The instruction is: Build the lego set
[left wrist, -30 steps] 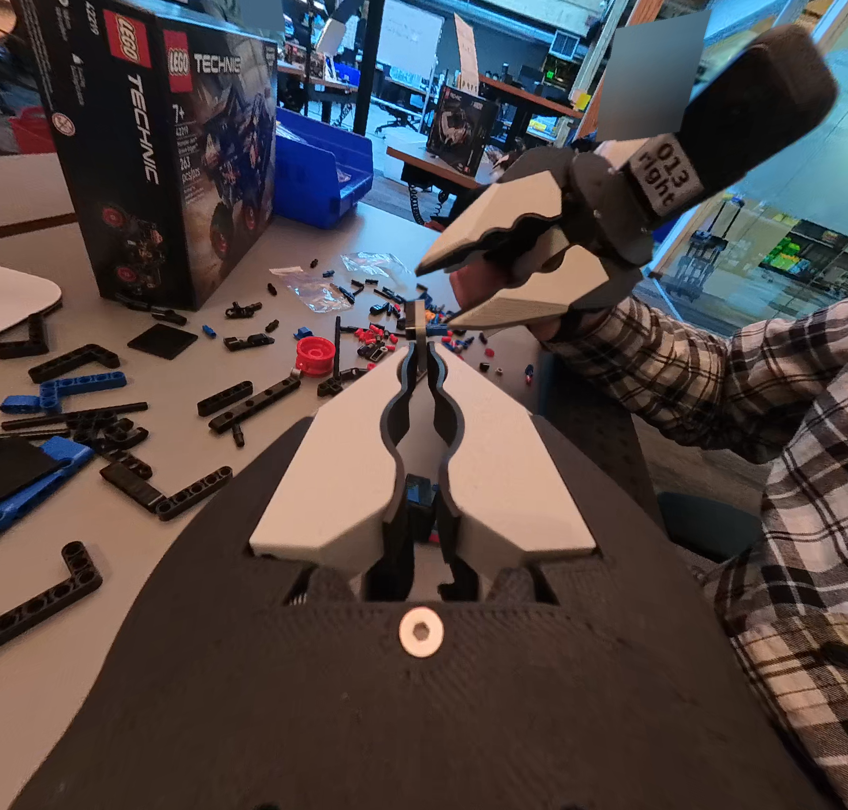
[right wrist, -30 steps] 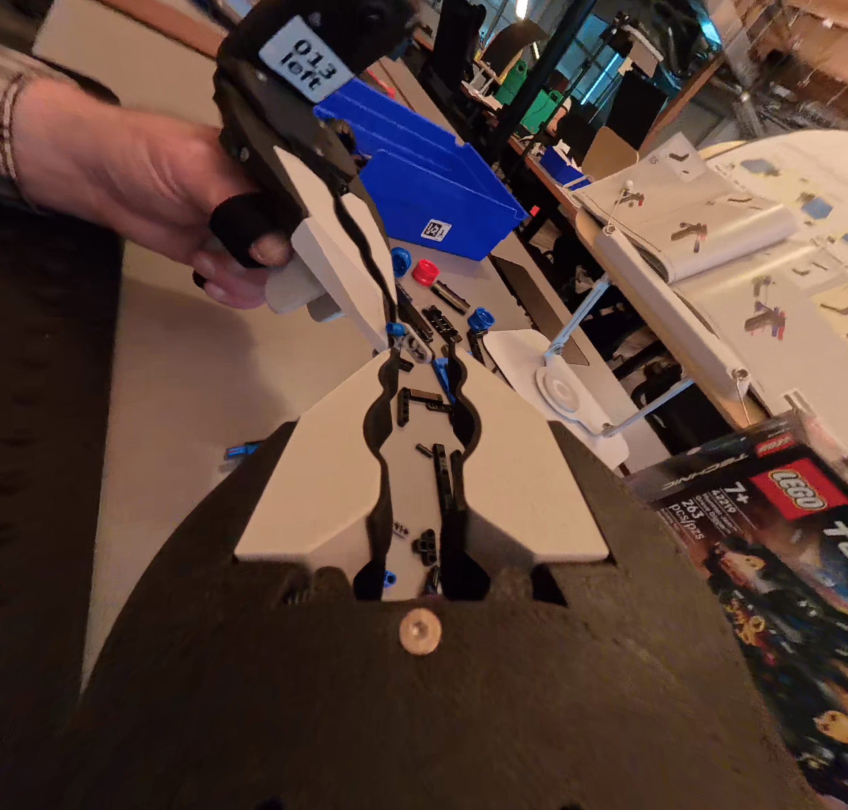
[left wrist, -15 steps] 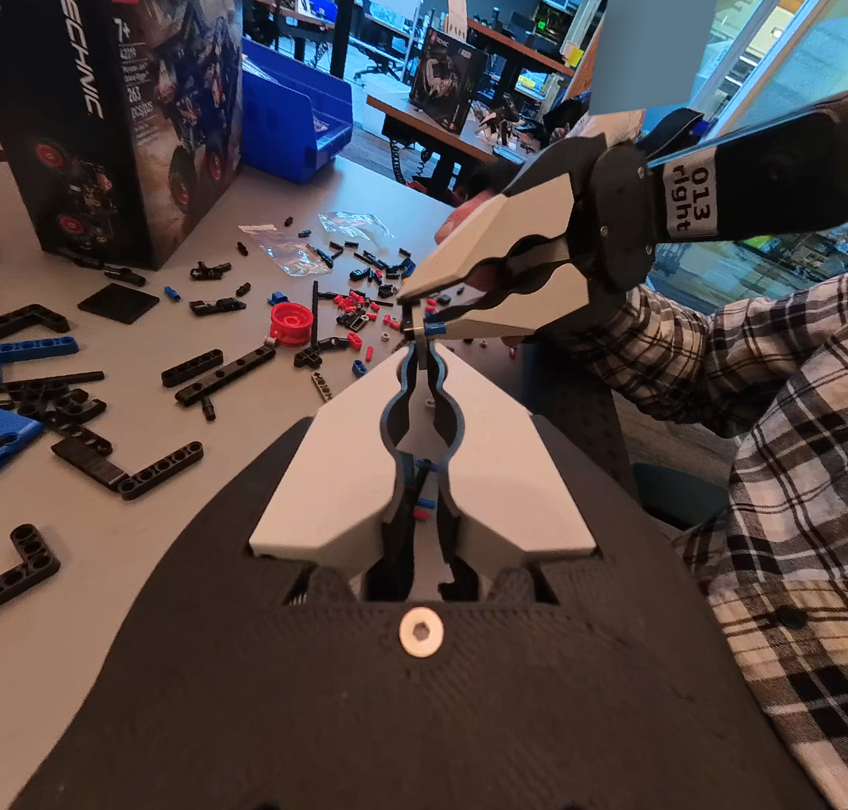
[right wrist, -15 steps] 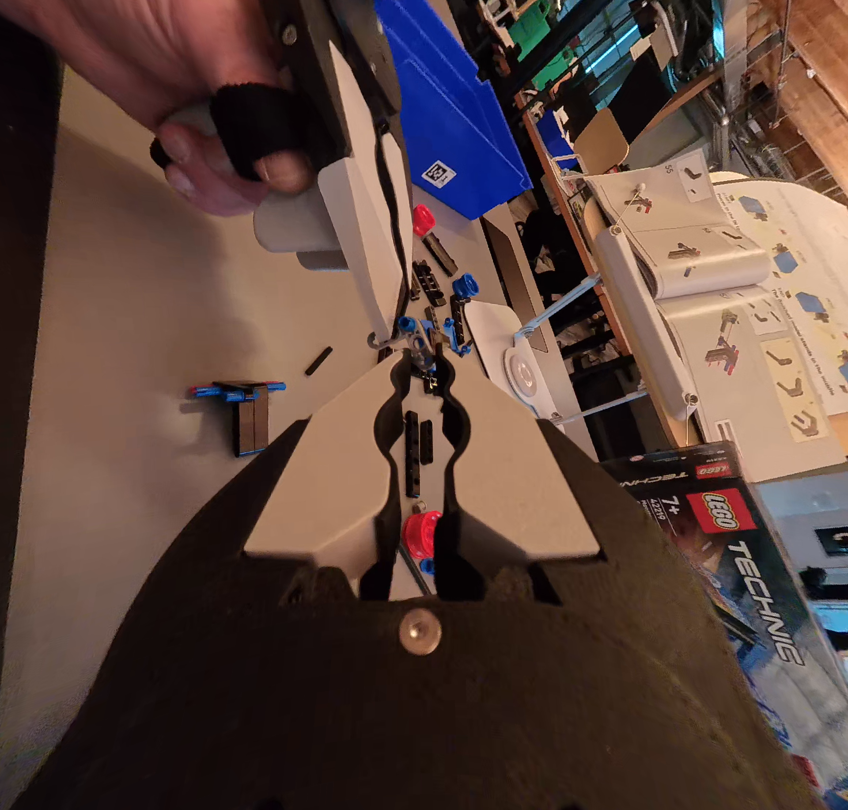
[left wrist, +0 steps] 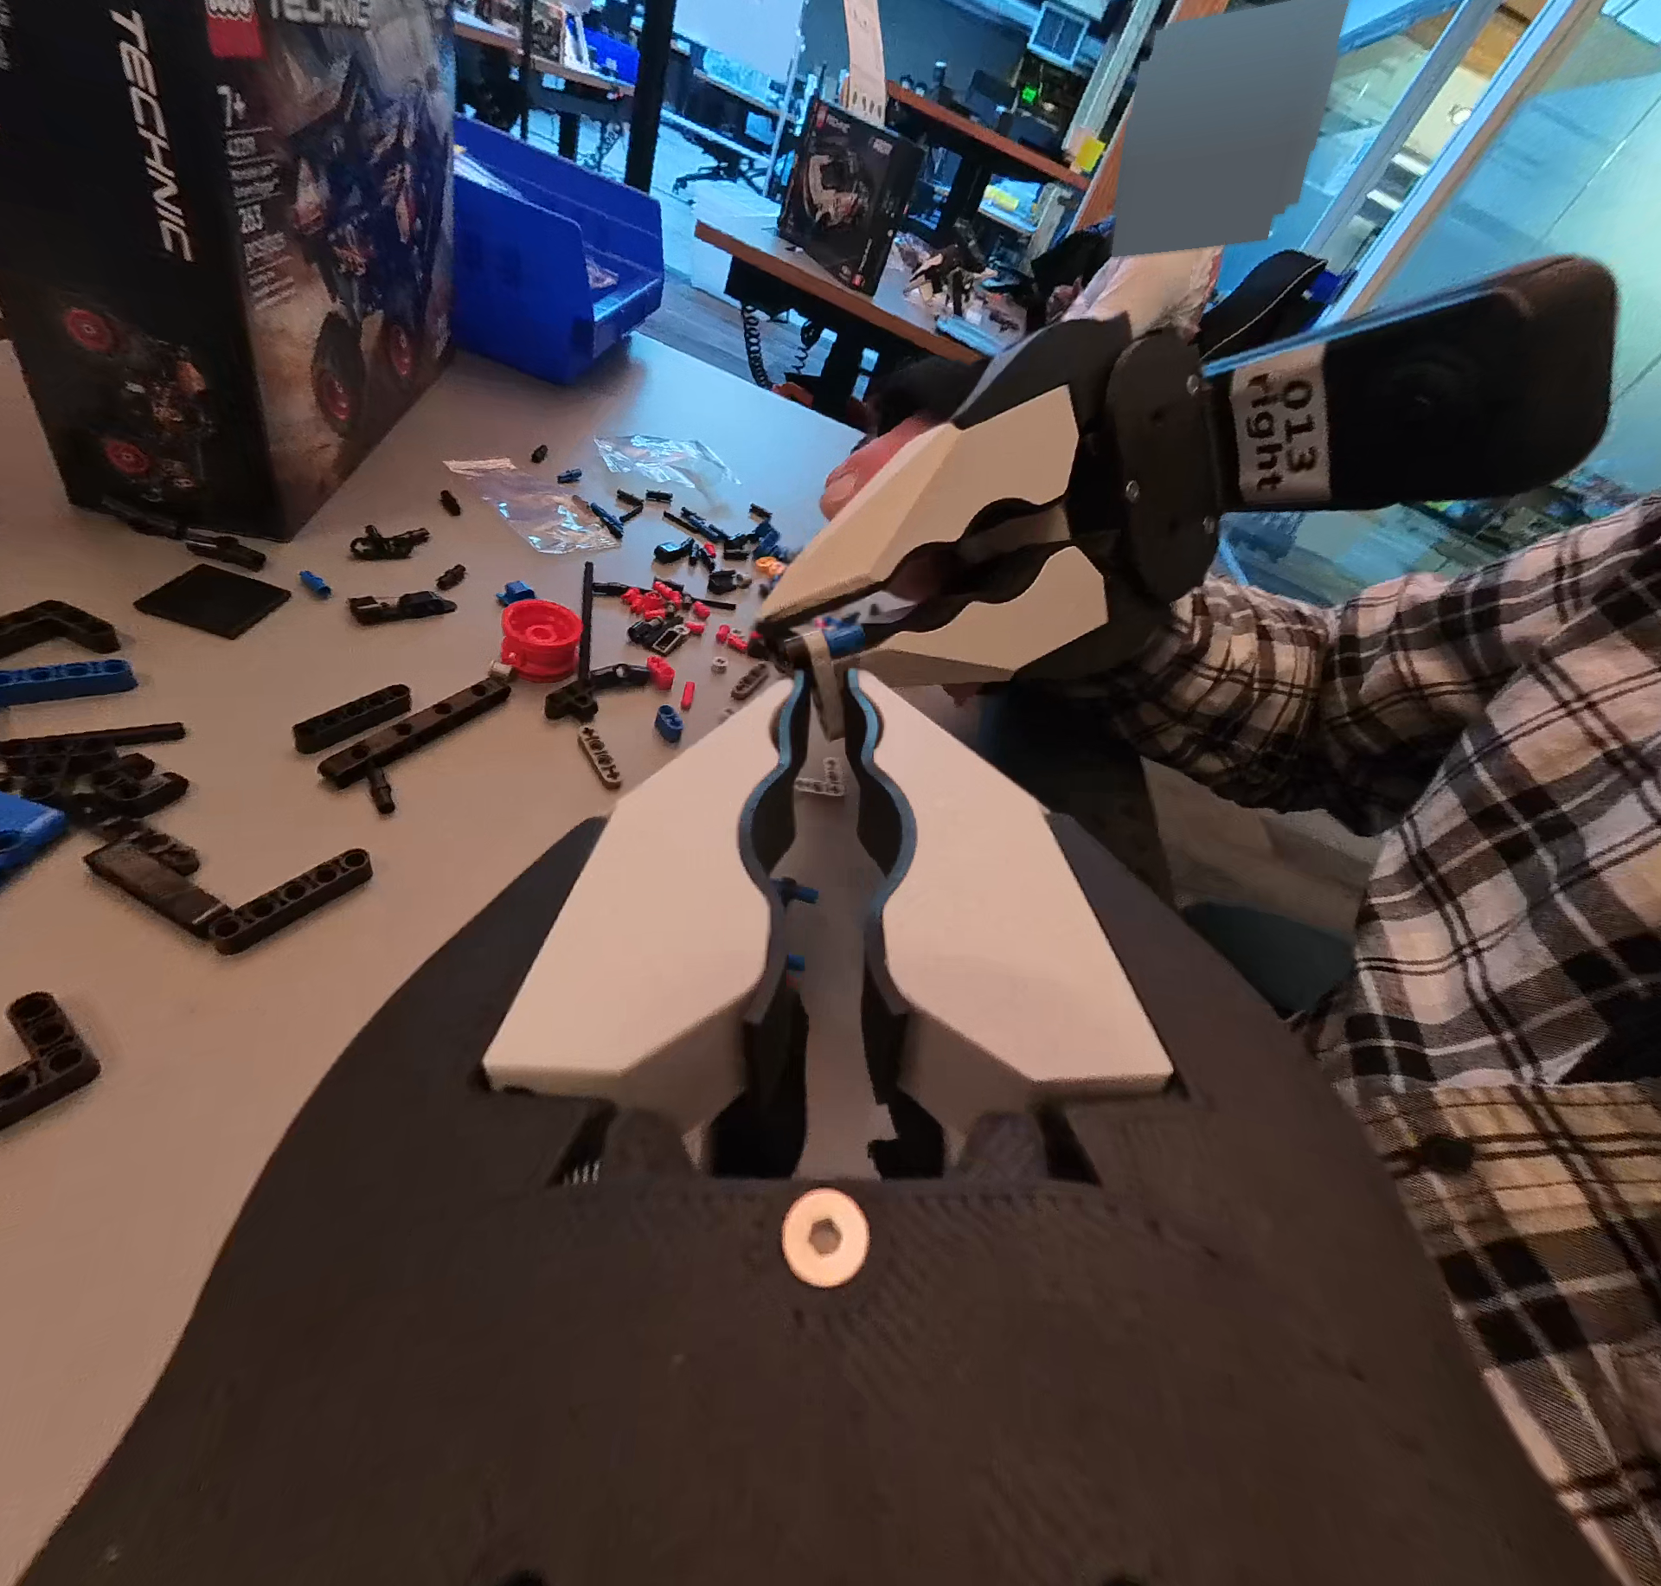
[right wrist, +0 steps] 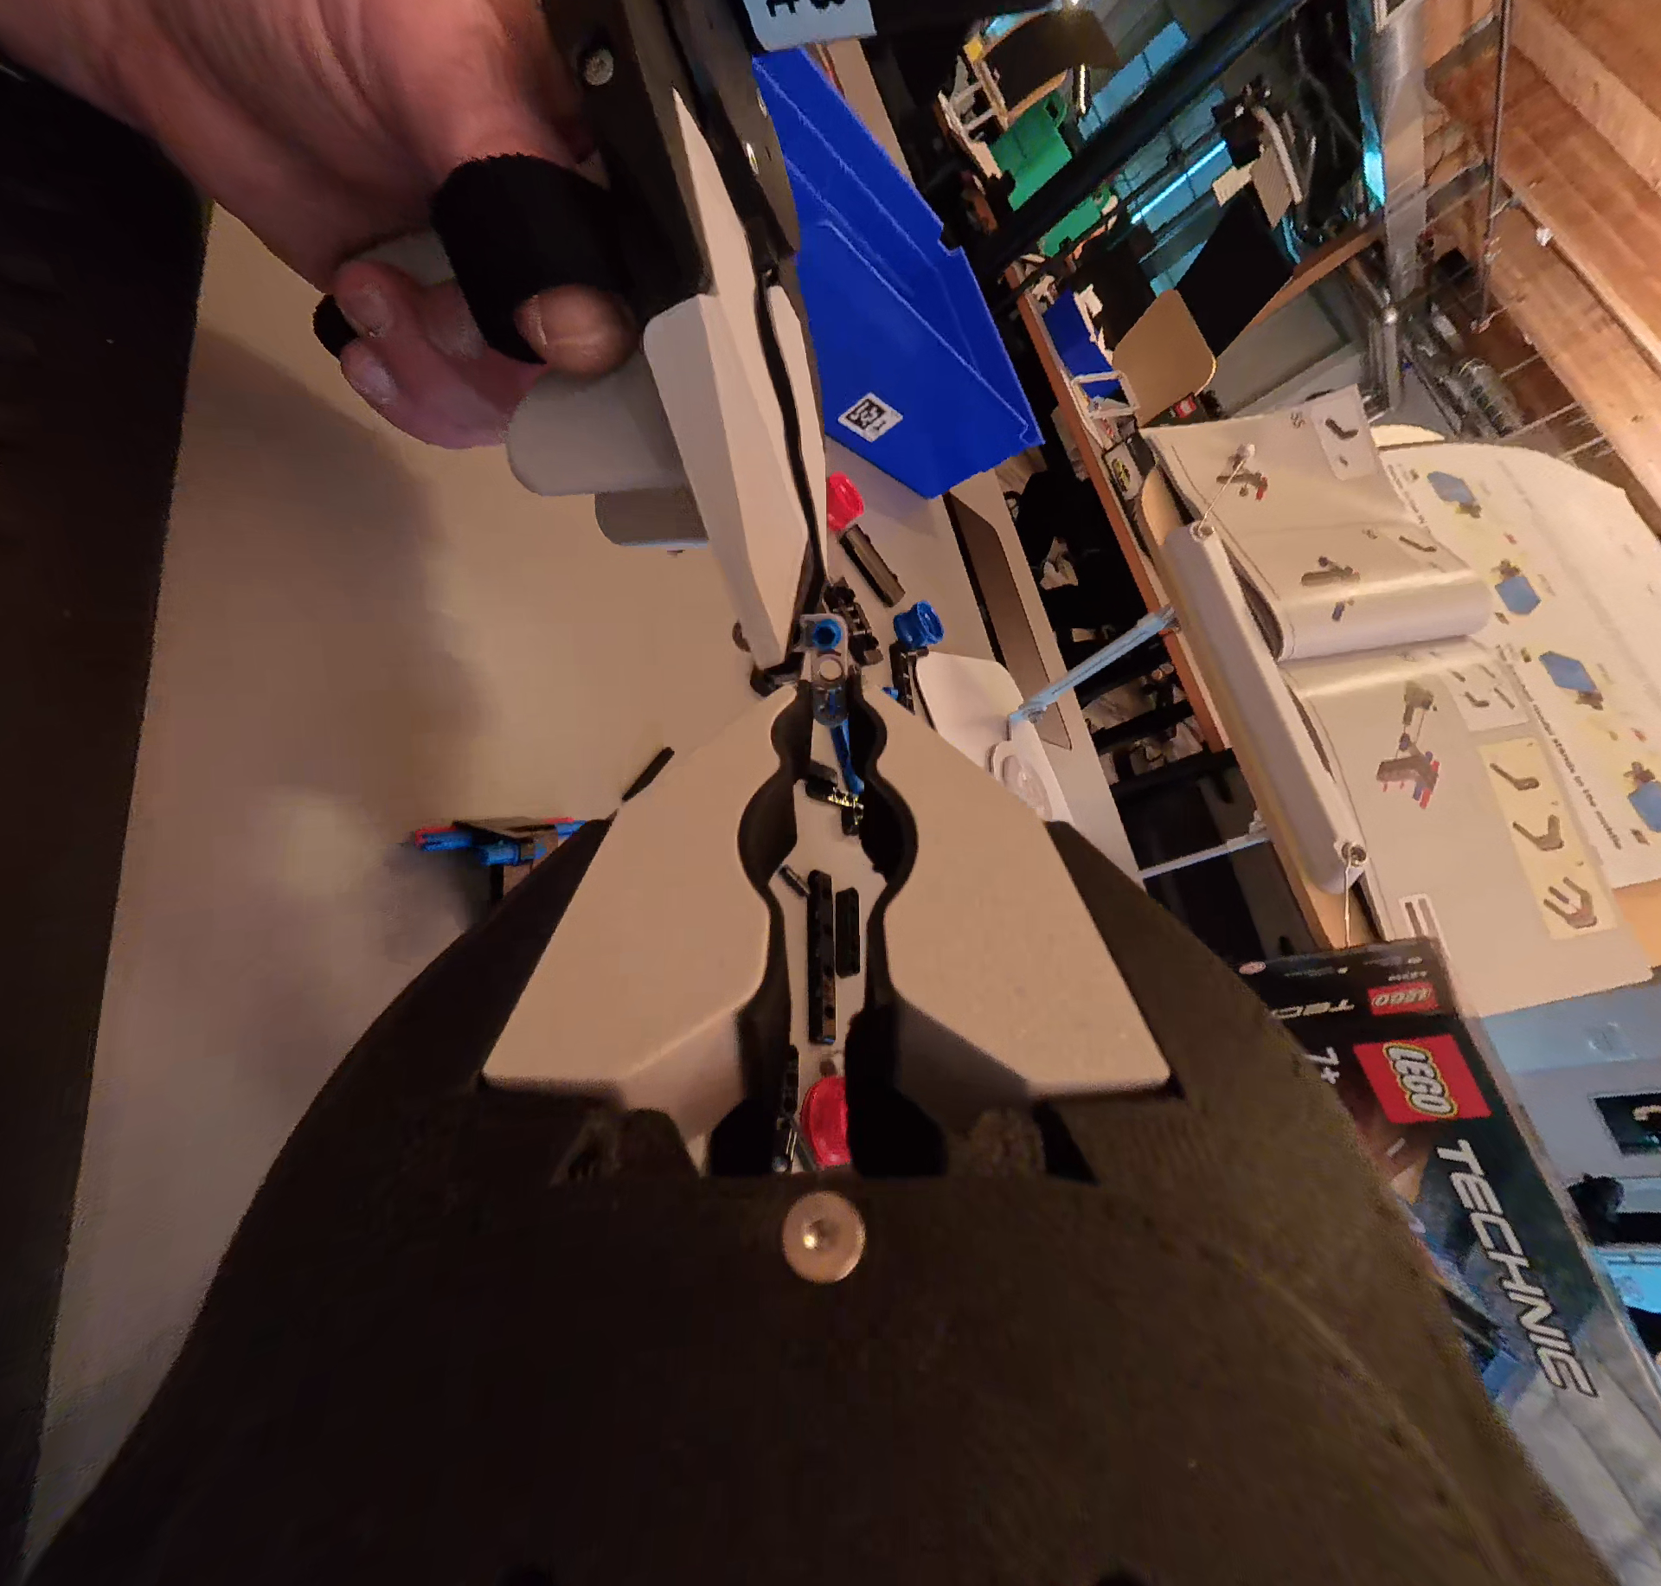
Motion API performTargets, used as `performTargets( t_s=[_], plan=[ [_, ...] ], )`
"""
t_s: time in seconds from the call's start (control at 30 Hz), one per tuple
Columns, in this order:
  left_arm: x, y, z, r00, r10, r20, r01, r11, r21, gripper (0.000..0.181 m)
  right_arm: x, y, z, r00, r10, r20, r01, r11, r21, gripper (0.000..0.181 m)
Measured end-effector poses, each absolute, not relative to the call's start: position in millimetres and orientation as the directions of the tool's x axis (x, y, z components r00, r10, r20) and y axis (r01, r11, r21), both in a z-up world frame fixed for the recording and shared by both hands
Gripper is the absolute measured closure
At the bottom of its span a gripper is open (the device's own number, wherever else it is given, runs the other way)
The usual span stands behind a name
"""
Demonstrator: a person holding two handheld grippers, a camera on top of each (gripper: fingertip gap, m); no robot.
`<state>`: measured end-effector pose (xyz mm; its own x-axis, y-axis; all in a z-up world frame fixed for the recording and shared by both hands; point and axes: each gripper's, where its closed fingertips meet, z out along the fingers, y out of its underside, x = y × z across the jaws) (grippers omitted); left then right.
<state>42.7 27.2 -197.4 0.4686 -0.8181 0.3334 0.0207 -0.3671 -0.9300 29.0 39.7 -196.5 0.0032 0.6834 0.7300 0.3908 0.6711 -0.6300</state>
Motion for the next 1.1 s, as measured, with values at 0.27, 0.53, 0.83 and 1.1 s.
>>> performTargets(
  t_s=[0.27, 0.53, 0.83, 1.1],
  plan=[
    [25.8, 10.6, -200.6, 0.506, -0.792, 0.341, 0.015, -0.387, -0.922, 0.179, 20.4, 22.5, -198.1, -0.042, 0.721, 0.692, 0.339, 0.662, -0.669, 0.166],
    [-6.4, 2.9, -217.4, 0.605, -0.739, 0.295, -0.011, -0.379, -0.925, 0.180, 31.1, 52.4, -201.7, -0.031, 0.795, 0.605, 0.402, 0.565, -0.721, 0.171],
    [-11.1, 2.6, -225.8, 0.636, -0.736, 0.232, -0.055, -0.342, -0.938, 0.179, 48.8, 112.1, -188.8, 0.070, 0.831, 0.552, 0.519, 0.442, -0.732, 0.167],
    [-12.5, 5.9, -225.3, 0.640, -0.725, 0.254, -0.029, -0.352, -0.935, 0.179, 84.2, 164.0, -178.8, 0.245, 0.842, 0.481, 0.585, 0.267, -0.766, 0.167]
  ],
)
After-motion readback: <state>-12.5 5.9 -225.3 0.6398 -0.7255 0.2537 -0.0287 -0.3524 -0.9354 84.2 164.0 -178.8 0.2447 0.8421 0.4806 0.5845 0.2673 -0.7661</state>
